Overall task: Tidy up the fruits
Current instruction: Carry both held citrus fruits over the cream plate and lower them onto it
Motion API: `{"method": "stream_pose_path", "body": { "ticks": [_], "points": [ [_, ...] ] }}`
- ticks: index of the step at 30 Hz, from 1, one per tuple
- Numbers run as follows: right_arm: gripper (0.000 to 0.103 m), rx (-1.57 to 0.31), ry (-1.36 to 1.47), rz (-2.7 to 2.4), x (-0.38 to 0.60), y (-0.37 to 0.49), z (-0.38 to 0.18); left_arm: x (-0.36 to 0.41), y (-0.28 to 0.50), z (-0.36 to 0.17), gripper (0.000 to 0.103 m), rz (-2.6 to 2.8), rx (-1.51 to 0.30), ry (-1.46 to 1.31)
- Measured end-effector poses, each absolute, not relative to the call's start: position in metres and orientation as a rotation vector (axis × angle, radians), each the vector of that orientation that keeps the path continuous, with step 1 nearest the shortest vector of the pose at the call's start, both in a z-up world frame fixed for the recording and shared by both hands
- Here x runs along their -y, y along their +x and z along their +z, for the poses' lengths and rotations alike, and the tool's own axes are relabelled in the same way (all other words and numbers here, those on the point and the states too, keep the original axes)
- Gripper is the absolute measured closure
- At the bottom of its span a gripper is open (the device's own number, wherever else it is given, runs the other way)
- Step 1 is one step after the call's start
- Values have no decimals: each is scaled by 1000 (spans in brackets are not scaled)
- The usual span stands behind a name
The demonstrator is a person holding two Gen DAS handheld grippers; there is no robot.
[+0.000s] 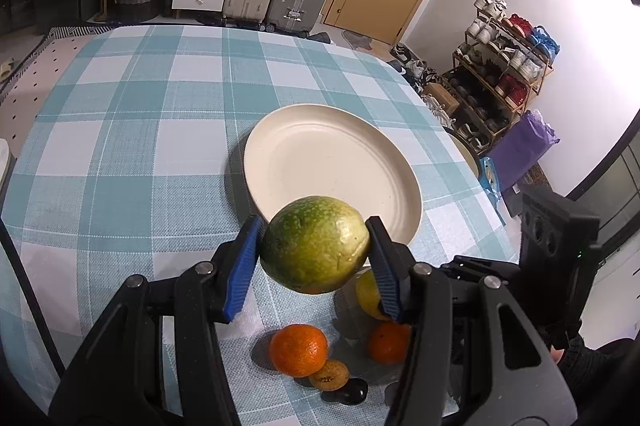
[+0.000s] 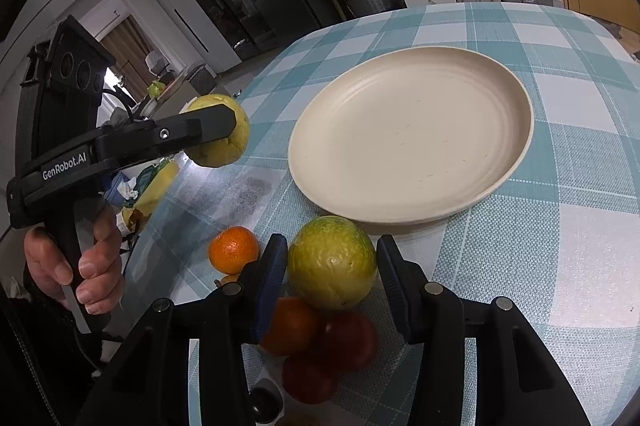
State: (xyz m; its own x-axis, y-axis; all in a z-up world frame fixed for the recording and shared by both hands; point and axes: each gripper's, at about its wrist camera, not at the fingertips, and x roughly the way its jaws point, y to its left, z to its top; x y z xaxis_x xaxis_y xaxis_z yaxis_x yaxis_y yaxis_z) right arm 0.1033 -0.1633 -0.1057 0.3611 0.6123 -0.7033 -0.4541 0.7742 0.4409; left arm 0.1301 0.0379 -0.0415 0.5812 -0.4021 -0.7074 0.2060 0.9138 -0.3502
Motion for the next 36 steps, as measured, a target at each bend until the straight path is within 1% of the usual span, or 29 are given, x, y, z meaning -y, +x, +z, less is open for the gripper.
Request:
{"method": "stream_pose_path", "body": {
  "ticks": [5, 10, 15, 19, 28, 36],
  "points": [
    [55, -1003, 103, 680, 149, 101, -110, -40, 130, -41, 53, -351, -882, -245],
    [55, -1009, 146, 671, 155, 103, -111, -41, 130, -42, 53, -347, -884, -248],
    [55, -929, 214, 684, 170, 99, -92, -39, 134, -39, 53, -355, -879, -239],
    [55, -858, 212, 673, 178, 105, -69, -34, 146, -32, 53, -367, -869, -230],
    [55, -755, 178, 636, 187, 147, -43, -19, 201, -33, 53, -401, -901, -249],
    [55, -756, 149, 596, 187, 200, -56, 0, 262, -56, 53, -427, -968, -260]
  ]
}}
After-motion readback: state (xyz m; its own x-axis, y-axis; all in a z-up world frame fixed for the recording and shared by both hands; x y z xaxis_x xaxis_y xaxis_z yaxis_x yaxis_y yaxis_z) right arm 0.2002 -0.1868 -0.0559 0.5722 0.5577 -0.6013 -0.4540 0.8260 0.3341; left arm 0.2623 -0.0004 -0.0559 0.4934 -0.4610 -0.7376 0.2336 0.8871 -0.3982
